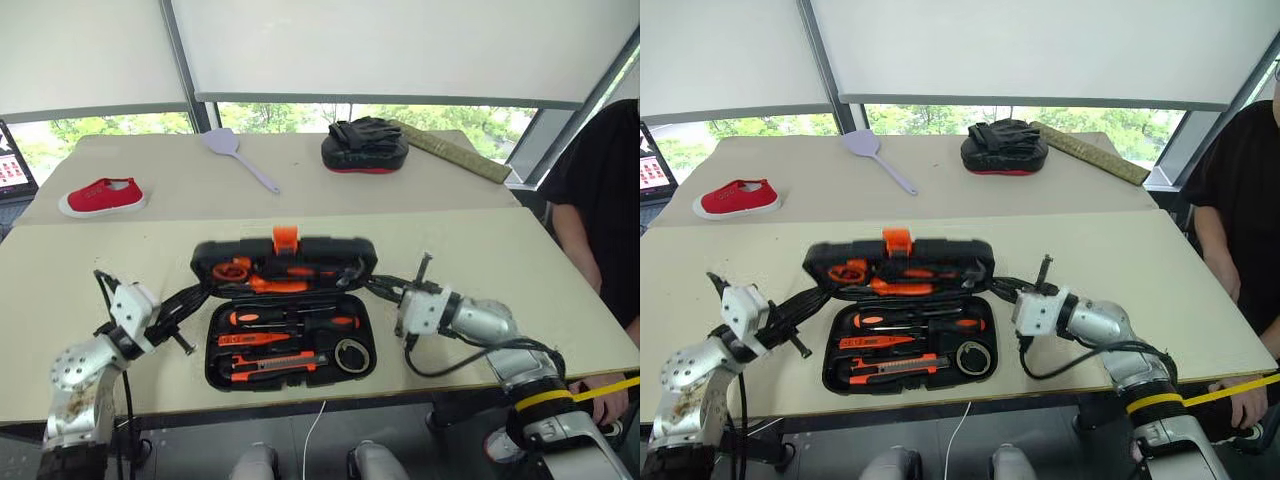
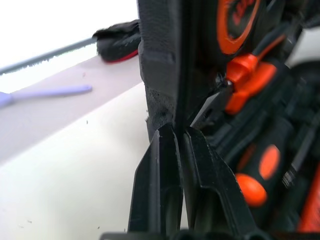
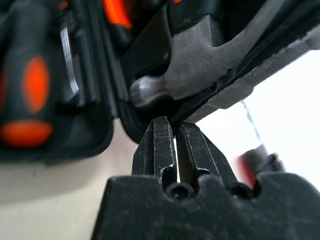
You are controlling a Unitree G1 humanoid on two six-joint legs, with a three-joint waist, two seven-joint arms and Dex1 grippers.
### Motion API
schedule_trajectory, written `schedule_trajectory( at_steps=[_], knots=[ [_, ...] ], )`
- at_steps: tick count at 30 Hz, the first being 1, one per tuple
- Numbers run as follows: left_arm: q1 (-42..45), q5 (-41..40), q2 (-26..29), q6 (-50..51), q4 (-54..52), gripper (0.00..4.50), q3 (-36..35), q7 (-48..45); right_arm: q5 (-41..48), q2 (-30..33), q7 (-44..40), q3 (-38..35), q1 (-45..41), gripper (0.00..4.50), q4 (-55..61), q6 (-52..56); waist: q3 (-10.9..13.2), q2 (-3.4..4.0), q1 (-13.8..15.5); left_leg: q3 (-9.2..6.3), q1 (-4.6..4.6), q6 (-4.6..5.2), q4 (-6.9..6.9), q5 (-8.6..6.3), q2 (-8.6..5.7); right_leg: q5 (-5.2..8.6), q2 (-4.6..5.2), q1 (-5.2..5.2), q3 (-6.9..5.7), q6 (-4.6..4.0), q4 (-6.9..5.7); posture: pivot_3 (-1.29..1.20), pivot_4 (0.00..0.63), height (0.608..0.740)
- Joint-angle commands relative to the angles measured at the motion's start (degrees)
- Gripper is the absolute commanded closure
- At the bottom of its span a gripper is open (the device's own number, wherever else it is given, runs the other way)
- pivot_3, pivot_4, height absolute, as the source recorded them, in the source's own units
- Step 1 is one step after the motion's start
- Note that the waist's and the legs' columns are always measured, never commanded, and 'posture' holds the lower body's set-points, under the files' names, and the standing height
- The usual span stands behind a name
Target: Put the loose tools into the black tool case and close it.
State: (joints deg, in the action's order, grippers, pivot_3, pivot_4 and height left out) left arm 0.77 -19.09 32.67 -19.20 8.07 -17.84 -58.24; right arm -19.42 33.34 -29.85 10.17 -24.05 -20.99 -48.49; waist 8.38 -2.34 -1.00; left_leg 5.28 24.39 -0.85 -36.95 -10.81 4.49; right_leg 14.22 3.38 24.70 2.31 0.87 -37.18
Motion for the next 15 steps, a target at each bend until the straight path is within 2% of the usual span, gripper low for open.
schedule_trajectory(
  at_steps=[1,2,6,7,8,10,12,15],
  knots=[
    [-2.6,0.4,1.4,-5.1,1.4,2.83,-0.2,-1.8,-4.6,2.5,5.6,0.1,0.4,3.30,-5.0,-8.3,0.0,-0.01,0.1,0.01,-0.12,0.00,0.02,0.00,0.01,0.01,0.00,-0.13,0.01,0.00,0.04,0.00,0.150,0.740],
    [-3.2,0.7,1.7,-6.1,2.2,2.45,-1.1,-1.0,-4.8,3.1,6.4,0.1,1.3,2.91,-5.2,-9.6,0.0,-0.02,0.2,0.01,-0.28,0.00,0.02,0.00,0.01,0.02,0.01,-0.35,-0.02,0.01,0.10,0.00,0.150,0.740],
    [-5.4,-2.9,4.3,0.3,3.4,0.98,-4.9,0.8,-0.9,6.4,5.5,-1.1,4.4,1.54,-4.2,-9.2,0.0,-0.06,0.1,0.02,-0.37,0.03,0.00,0.02,0.06,0.02,0.03,-0.45,-0.01,0.00,0.11,0.00,0.150,0.740],
    [-5.2,-3.9,4.9,2.3,3.8,0.73,-5.6,1.1,4.3,7.1,2.4,-1.1,5.9,1.34,-3.0,-6.3,0.0,-0.06,0.1,0.04,-0.41,0.03,0.00,0.02,0.06,0.01,0.02,-0.47,0.02,0.00,0.10,0.00,0.150,0.740],
    [-4.5,-5.7,5.6,5.6,3.9,0.73,-5.9,0.9,11.9,8.5,-1.7,-1.1,8.2,1.34,-0.1,-2.5,0.0,-0.06,0.2,0.05,-0.45,0.03,0.00,0.02,0.07,0.02,0.03,-0.48,0.02,0.00,0.09,0.00,0.150,0.740],
    [-2.2,-8.1,7.2,11.1,4.0,0.62,-5.6,-0.3,28.2,11.6,-10.5,-1.5,14.2,1.70,8.7,8.7,0.0,-0.06,0.4,0.04,-0.53,0.04,0.02,0.02,0.10,0.02,0.02,-0.58,0.02,0.01,0.10,0.00,0.150,0.740],
    [1.2,-8.3,8.4,14.3,4.4,1.16,-4.0,-0.8,37.4,15.3,-16.2,-1.9,19.0,2.33,17.1,17.5,0.0,-0.07,0.5,0.02,-0.60,0.04,0.03,0.02,0.12,0.03,0.02,-0.68,0.01,0.01,0.10,0.00,0.150,0.740],
    [8.1,-7.5,8.9,18.0,6.0,2.17,-1.5,-0.7,43.7,20.2,-22.4,-1.1,24.5,3.31,28.0,27.6,0.0,-0.12,0.7,0.02,-0.62,0.04,0.00,0.03,0.12,0.01,0.00,-0.70,0.00,0.03,0.08,0.00,0.150,0.740]
  ],
)
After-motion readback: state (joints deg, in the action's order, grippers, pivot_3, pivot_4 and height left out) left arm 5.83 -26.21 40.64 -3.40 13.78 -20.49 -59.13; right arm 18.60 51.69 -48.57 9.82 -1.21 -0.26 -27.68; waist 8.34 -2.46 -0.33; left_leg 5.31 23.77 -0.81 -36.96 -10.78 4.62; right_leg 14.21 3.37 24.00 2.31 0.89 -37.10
